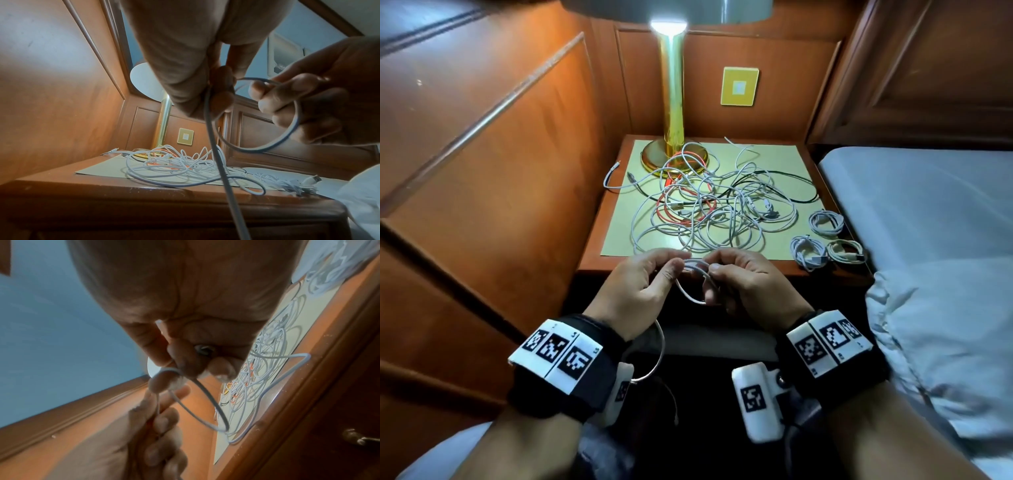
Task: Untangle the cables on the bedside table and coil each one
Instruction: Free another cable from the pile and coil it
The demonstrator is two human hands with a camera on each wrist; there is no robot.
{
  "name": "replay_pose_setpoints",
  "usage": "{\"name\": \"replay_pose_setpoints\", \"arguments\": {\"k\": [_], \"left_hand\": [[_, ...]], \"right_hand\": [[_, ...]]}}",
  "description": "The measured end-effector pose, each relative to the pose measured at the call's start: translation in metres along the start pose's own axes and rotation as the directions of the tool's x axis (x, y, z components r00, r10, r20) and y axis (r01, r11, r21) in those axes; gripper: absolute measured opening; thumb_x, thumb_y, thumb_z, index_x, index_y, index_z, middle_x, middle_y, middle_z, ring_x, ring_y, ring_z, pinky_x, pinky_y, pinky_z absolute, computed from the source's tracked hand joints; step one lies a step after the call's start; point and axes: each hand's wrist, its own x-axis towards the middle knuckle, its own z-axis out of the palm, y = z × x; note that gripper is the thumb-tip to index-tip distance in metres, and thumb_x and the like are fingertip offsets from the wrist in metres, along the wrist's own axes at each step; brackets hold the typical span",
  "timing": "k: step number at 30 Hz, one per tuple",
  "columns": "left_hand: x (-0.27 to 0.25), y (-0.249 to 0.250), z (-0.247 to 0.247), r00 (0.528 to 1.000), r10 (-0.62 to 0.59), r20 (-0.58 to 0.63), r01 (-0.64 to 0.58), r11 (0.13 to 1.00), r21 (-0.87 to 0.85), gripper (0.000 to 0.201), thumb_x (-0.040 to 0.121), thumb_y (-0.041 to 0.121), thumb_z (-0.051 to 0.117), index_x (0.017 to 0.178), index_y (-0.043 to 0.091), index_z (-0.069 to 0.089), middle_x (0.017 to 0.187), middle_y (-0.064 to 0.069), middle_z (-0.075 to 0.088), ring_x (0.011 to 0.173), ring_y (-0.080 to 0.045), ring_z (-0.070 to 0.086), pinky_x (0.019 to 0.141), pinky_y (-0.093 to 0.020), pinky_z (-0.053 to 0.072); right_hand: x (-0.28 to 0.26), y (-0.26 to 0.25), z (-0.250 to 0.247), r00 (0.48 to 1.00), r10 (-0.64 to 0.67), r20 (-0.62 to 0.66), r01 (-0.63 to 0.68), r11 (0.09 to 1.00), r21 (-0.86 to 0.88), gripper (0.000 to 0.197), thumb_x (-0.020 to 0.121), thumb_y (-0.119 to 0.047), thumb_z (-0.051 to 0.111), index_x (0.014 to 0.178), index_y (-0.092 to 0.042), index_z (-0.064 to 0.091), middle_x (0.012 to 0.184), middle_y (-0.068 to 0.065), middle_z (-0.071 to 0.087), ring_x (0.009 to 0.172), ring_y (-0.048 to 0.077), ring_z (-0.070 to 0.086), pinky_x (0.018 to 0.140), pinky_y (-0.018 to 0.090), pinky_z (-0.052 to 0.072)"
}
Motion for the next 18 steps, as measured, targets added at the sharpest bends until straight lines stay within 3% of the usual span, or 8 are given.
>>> {"name": "replay_pose_setpoints", "arguments": {"k": [2, 3, 5, 6, 8, 11, 15, 18], "left_hand": [[0.001, 0.0, -0.001, 1.0, -0.002, 0.004, 0.002, 0.998, 0.06, 0.019, 0.102, 0.02, 0.054, 0.094, 0.019, 0.072, 0.072, 0.021, 0.068, 0.07, 0.005, 0.061, 0.067, -0.015, 0.045], [0.002, -0.001, -0.001, 1.0, -0.002, -0.011, 0.003, 0.995, 0.096, 0.021, 0.102, 0.022, 0.054, 0.088, 0.019, 0.07, 0.068, 0.016, 0.067, 0.066, -0.001, 0.059, 0.063, -0.021, 0.045], [0.005, -0.006, -0.001, 0.999, -0.014, -0.047, 0.021, 0.99, 0.142, 0.021, 0.102, 0.024, 0.054, 0.085, 0.018, 0.067, 0.074, 0.004, 0.068, 0.072, -0.012, 0.061, 0.068, -0.032, 0.048], [0.005, -0.007, -0.001, 0.998, -0.023, -0.063, 0.033, 0.987, 0.154, 0.021, 0.101, 0.024, 0.055, 0.085, 0.018, 0.067, 0.077, 0.001, 0.069, 0.076, -0.015, 0.062, 0.071, -0.032, 0.047], [0.006, -0.01, 0.0, 0.994, -0.038, -0.099, 0.056, 0.981, 0.188, 0.02, 0.1, 0.024, 0.056, 0.084, 0.018, 0.065, 0.077, 0.0, 0.068, 0.075, -0.014, 0.061, 0.067, -0.023, 0.045], [0.004, -0.008, 0.001, 0.988, -0.031, -0.15, 0.064, 0.973, 0.221, 0.019, 0.099, 0.022, 0.058, 0.082, 0.016, 0.064, 0.073, 0.005, 0.064, 0.072, -0.007, 0.058, 0.059, -0.012, 0.039], [0.004, -0.007, 0.001, 0.986, -0.016, -0.164, 0.048, 0.98, 0.192, 0.021, 0.099, 0.026, 0.06, 0.082, 0.015, 0.064, 0.071, 0.005, 0.063, 0.07, -0.007, 0.056, 0.059, -0.014, 0.04], [0.003, -0.004, 0.004, 0.994, -0.001, -0.111, 0.017, 0.989, 0.145, 0.023, 0.1, 0.029, 0.058, 0.085, 0.013, 0.065, 0.075, 0.001, 0.066, 0.071, -0.011, 0.059, 0.067, -0.027, 0.047]], "right_hand": [[0.001, 0.0, -0.002, 1.0, 0.004, 0.028, -0.005, 1.0, 0.02, 0.021, 0.096, -0.012, 0.047, 0.098, -0.004, 0.067, 0.068, 0.012, 0.065, 0.043, 0.015, 0.044, 0.043, 0.023, 0.034], [0.002, 0.0, -0.004, 0.999, 0.005, 0.039, -0.005, 1.0, 0.013, 0.023, 0.096, -0.011, 0.047, 0.101, -0.005, 0.069, 0.073, 0.015, 0.068, 0.045, 0.017, 0.047, 0.047, 0.026, 0.039], [0.002, 0.0, -0.008, 0.998, 0.02, 0.062, -0.021, 0.999, 0.027, 0.033, 0.099, -0.001, 0.04, 0.109, -0.008, 0.072, 0.088, 0.024, 0.072, 0.052, 0.02, 0.057, 0.058, 0.029, 0.05], [0.002, 0.0, -0.009, 0.996, 0.042, 0.077, -0.046, 0.998, 0.045, 0.039, 0.099, 0.002, 0.036, 0.114, -0.008, 0.071, 0.096, 0.025, 0.072, 0.057, 0.022, 0.062, 0.065, 0.031, 0.053], [0.002, 0.001, -0.011, 0.99, 0.086, 0.11, -0.091, 0.995, 0.04, 0.046, 0.098, 0.004, 0.032, 0.121, -0.011, 0.068, 0.108, 0.02, 0.073, 0.073, 0.026, 0.07, 0.078, 0.035, 0.054], [0.003, 0.003, -0.013, 0.983, 0.115, 0.144, -0.114, 0.993, -0.016, 0.054, 0.095, 0.007, 0.032, 0.124, -0.022, 0.066, 0.118, 0.01, 0.073, 0.094, 0.027, 0.072, 0.082, 0.032, 0.05], [0.001, 0.006, -0.013, 0.978, 0.059, 0.202, -0.063, 0.998, 0.013, 0.039, 0.098, 0.006, 0.049, 0.133, -0.006, 0.061, 0.129, 0.011, 0.067, 0.122, 0.029, 0.063, 0.104, 0.045, 0.05], [-0.003, 0.002, -0.015, 0.98, 0.112, 0.164, -0.102, 0.992, -0.072, 0.029, 0.099, -0.015, 0.058, 0.125, -0.005, 0.068, 0.122, 0.007, 0.071, 0.12, 0.025, 0.064, 0.105, 0.039, 0.05]]}}
